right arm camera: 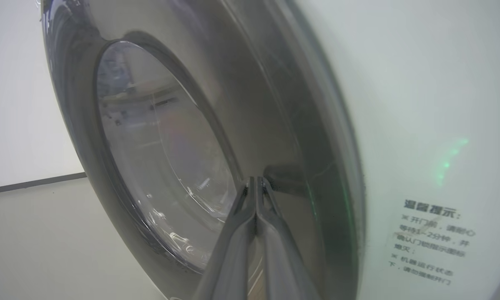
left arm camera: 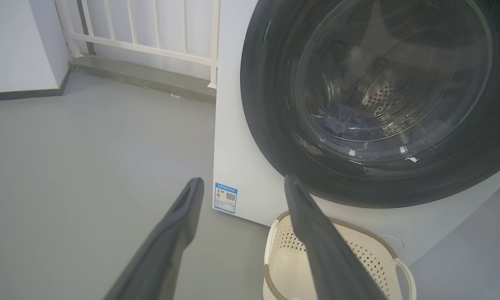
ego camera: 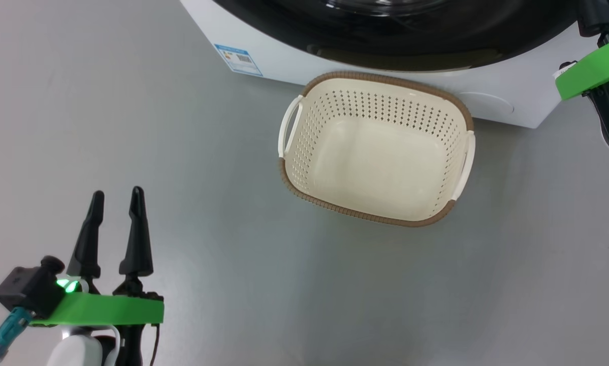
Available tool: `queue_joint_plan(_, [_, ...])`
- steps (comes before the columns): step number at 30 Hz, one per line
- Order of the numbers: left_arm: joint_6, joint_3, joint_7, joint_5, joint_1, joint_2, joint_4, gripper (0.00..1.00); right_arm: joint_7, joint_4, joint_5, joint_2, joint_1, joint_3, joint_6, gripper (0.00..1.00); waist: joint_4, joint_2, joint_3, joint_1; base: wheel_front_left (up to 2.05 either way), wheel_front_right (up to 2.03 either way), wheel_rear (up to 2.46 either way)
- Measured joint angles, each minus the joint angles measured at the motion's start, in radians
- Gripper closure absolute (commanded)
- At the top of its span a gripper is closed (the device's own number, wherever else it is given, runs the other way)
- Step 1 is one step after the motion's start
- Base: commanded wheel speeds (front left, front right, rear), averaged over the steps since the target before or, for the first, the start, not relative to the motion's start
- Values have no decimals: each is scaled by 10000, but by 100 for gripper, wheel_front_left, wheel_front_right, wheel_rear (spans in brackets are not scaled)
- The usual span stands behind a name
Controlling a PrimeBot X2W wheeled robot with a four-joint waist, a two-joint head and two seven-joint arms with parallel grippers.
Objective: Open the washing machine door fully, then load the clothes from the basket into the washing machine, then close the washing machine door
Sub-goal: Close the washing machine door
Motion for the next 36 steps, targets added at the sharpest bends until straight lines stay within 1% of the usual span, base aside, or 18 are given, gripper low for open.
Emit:
queue_joint_plan(5, [0,-25,0,-10,-86,-15,27,0,-23,167,-174,81,-68,-50,12,100,82,0,154,0,0,0,0])
queue_joint_plan(9, [0,-27,0,-12,-206,-23,58,0,12,357,-324,228,-84,-77,4,100,50,0,52,0,0,0,0])
queue_joint_plan(17, [0,-40,0,-130,-205,-21,136,0,10,345,-203,268,52,-48,-21,100,-84,0,-187,0,0,0,0])
queue_joint_plan(21, [0,-42,0,-130,-198,-8,196,0,10,169,29,297,400,-29,-23,100,-152,0,-427,0,0,0,0])
queue_joint_plan(24, [0,-38,0,-128,-187,12,224,0,10,25,59,437,832,19,-23,100,-224,0,-660,0,0,0,0])
queue_joint_plan(25, [0,-35,0,-128,-182,29,232,0,10,-29,61,504,933,40,-23,84,-255,0,-745,0,0,0,0])
queue_joint_plan(26, [0,-33,0,-128,-177,42,238,0,10,-113,88,558,1037,50,-23,64,-288,0,-830,0,0,0,0])
queue_joint_plan(27, [0,-31,0,-128,-169,58,244,0,10,-196,130,602,1123,54,-23,33,-325,0,-916,0,0,0,0])
queue_joint_plan(28, [0,-31,0,-128,-144,75,245,0,10,-293,132,629,1224,48,-23,0,-368,0,-1006,0,0,0,0])
queue_joint_plan(36, [0,-35,0,-98,58,301,280,0,10,-897,159,857,2141,-8,-23,0,-879,0,-1654,0,0,0,0])
